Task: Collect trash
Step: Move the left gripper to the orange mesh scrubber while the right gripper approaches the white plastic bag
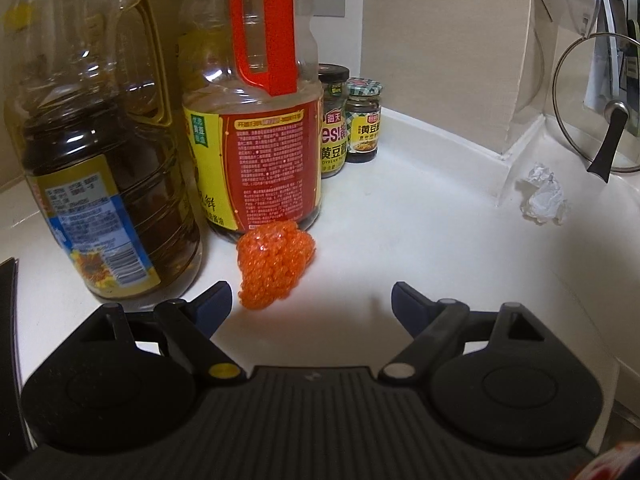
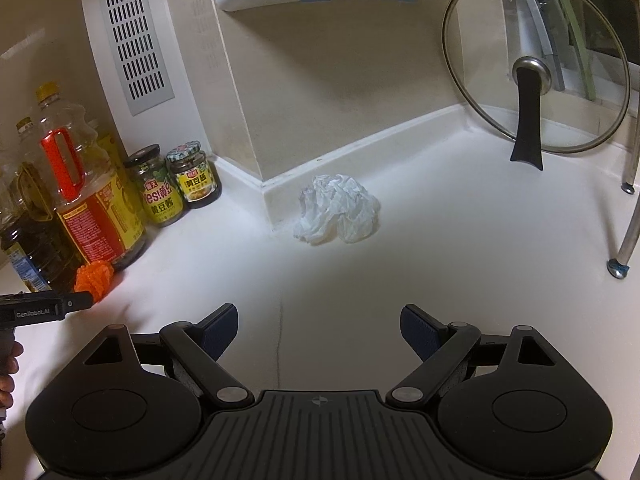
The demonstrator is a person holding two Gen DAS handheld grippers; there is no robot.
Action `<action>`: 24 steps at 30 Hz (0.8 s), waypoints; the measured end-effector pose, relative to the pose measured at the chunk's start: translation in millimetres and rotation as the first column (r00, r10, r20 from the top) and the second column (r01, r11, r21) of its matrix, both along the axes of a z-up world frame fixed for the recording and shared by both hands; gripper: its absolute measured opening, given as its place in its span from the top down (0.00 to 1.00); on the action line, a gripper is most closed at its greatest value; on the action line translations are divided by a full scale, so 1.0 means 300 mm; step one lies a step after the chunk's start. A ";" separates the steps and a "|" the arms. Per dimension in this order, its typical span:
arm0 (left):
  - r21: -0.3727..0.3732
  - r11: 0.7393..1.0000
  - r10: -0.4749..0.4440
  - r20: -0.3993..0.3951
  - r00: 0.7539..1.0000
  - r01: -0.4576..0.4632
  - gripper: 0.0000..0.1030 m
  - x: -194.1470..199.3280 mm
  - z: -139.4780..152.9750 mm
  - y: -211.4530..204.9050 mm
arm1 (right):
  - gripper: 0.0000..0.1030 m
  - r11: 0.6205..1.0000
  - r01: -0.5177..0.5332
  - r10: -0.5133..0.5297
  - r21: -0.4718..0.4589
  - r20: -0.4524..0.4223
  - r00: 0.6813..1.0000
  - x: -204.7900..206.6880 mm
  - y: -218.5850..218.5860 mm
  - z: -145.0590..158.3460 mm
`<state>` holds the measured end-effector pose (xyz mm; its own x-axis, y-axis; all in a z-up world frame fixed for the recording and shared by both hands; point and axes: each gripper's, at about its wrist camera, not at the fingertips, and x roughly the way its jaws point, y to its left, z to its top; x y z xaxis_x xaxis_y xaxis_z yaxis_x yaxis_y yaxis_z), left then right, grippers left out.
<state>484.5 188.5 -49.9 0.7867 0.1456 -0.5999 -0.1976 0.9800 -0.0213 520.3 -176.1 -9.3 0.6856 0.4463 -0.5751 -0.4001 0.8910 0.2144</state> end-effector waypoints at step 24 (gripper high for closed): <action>0.046 0.996 0.076 0.023 0.997 -0.077 0.32 0.139 -0.090 0.059 | 0.15 0.999 0.035 -0.035 -0.030 -0.016 0.999 0.036 -0.036 -0.023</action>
